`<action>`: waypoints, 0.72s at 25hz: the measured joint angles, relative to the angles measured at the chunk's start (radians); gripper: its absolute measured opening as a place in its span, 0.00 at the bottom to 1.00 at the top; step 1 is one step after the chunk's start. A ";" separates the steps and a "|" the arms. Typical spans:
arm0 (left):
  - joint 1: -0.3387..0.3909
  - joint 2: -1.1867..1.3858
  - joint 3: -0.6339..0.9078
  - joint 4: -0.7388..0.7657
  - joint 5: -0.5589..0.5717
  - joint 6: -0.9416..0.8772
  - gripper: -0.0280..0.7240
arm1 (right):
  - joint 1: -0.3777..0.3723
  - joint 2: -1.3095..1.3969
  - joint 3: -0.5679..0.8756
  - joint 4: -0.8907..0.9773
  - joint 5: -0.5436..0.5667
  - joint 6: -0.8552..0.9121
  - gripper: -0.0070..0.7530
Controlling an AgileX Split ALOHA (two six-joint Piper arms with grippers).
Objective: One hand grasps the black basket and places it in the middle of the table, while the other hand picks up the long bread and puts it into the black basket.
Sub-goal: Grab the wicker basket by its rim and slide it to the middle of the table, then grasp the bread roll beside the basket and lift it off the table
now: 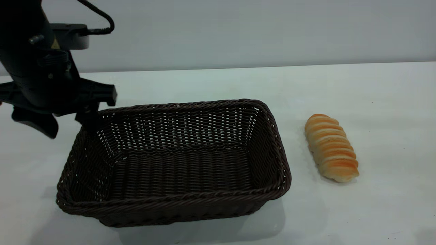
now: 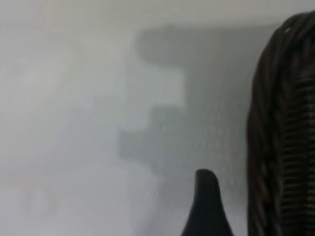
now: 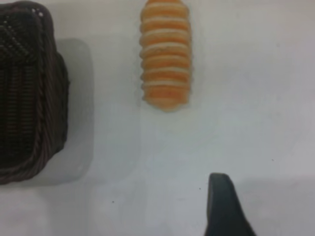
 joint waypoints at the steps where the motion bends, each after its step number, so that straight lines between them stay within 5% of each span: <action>1: 0.000 0.000 0.001 0.000 0.004 0.000 0.86 | 0.000 0.000 0.000 0.007 0.000 -0.009 0.57; 10: 0.000 -0.162 0.002 -0.023 -0.037 0.009 0.84 | 0.000 0.145 -0.001 0.214 -0.025 -0.203 0.57; 18: 0.000 -0.492 0.002 -0.024 -0.081 0.048 0.83 | 0.000 0.376 -0.072 0.651 -0.037 -0.635 0.57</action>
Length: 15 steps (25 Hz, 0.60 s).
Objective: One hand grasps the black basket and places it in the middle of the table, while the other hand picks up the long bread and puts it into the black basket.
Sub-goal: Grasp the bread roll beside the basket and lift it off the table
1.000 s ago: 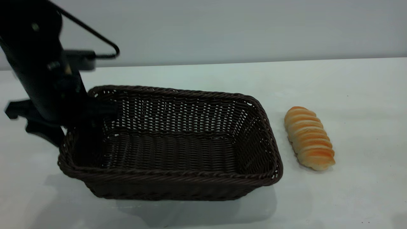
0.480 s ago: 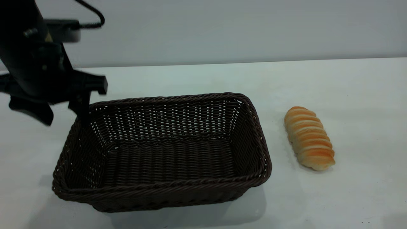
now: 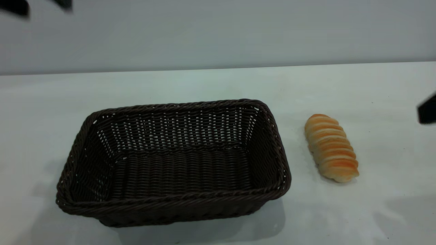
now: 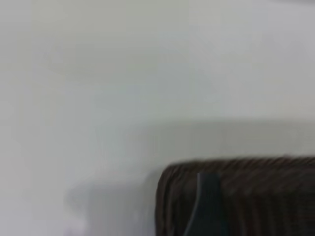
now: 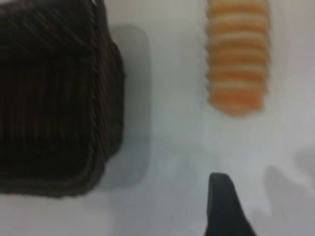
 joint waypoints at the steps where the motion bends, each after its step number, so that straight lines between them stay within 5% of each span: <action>1: 0.000 -0.036 0.000 0.000 0.000 0.008 0.83 | 0.000 0.017 -0.007 0.048 -0.003 -0.054 0.57; 8: 0.000 -0.242 0.007 -0.002 0.011 0.023 0.83 | 0.000 0.159 -0.022 0.382 -0.020 -0.392 0.57; 15: 0.000 -0.443 0.007 -0.004 0.032 0.049 0.83 | 0.000 0.361 -0.106 0.534 -0.011 -0.535 0.57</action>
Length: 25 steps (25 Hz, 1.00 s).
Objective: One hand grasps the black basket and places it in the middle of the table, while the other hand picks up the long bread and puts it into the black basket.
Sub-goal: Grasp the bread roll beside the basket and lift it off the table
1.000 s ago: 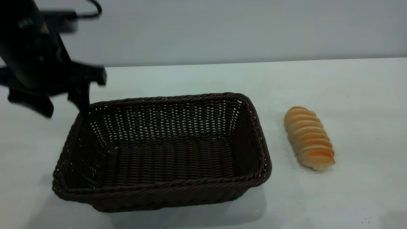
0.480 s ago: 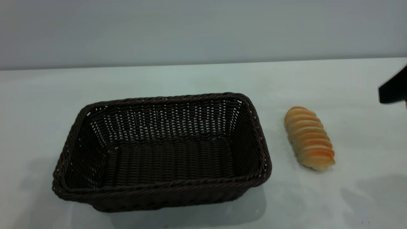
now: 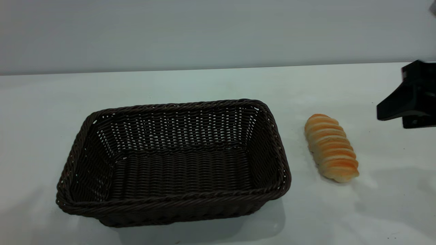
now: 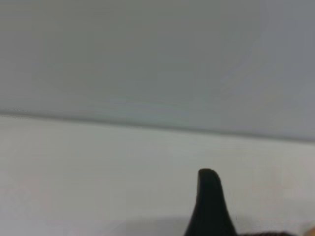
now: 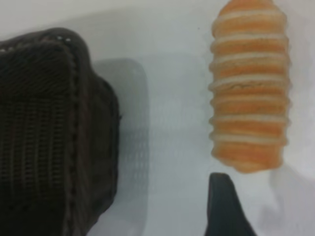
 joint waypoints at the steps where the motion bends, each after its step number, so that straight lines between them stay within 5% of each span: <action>1: 0.000 -0.029 0.000 0.000 0.001 0.007 0.83 | 0.000 0.028 -0.014 0.010 0.000 -0.008 0.57; 8: 0.000 -0.160 0.000 -0.001 0.024 0.033 0.83 | 0.017 0.190 -0.107 0.036 0.003 -0.027 0.57; 16: 0.000 -0.173 0.000 -0.001 0.074 0.051 0.83 | 0.162 0.351 -0.222 0.039 -0.019 -0.044 0.57; 25: 0.000 -0.173 0.000 -0.001 0.091 0.075 0.83 | 0.171 0.460 -0.285 0.043 -0.067 -0.083 0.57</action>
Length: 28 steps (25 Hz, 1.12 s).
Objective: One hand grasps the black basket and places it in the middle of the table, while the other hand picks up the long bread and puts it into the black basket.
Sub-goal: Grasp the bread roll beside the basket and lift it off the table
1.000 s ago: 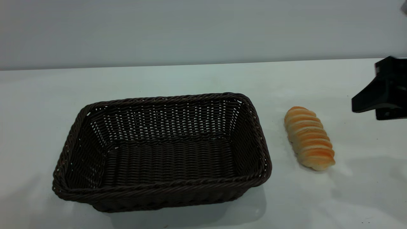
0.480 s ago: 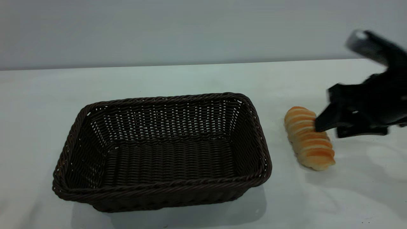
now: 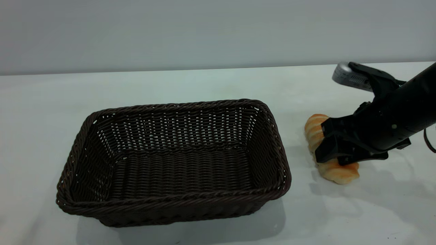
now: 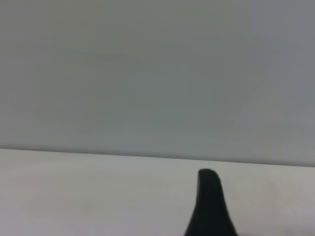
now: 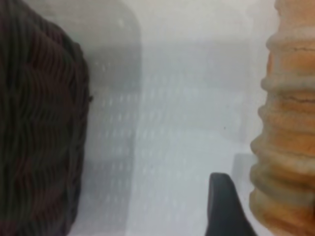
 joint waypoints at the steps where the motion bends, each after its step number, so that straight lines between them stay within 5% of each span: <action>1: 0.000 0.000 0.000 0.000 0.000 0.000 0.83 | 0.000 0.009 -0.004 0.000 -0.007 -0.001 0.57; 5: 0.000 0.000 0.000 0.000 -0.001 0.003 0.83 | 0.001 0.029 -0.013 0.004 -0.040 -0.003 0.48; 12: 0.000 0.000 0.000 0.000 -0.017 0.005 0.83 | 0.002 0.033 -0.015 0.004 -0.091 -0.029 0.06; 28: 0.000 0.000 0.000 0.000 -0.020 0.006 0.83 | 0.001 -0.151 -0.026 -0.024 -0.131 -0.049 0.04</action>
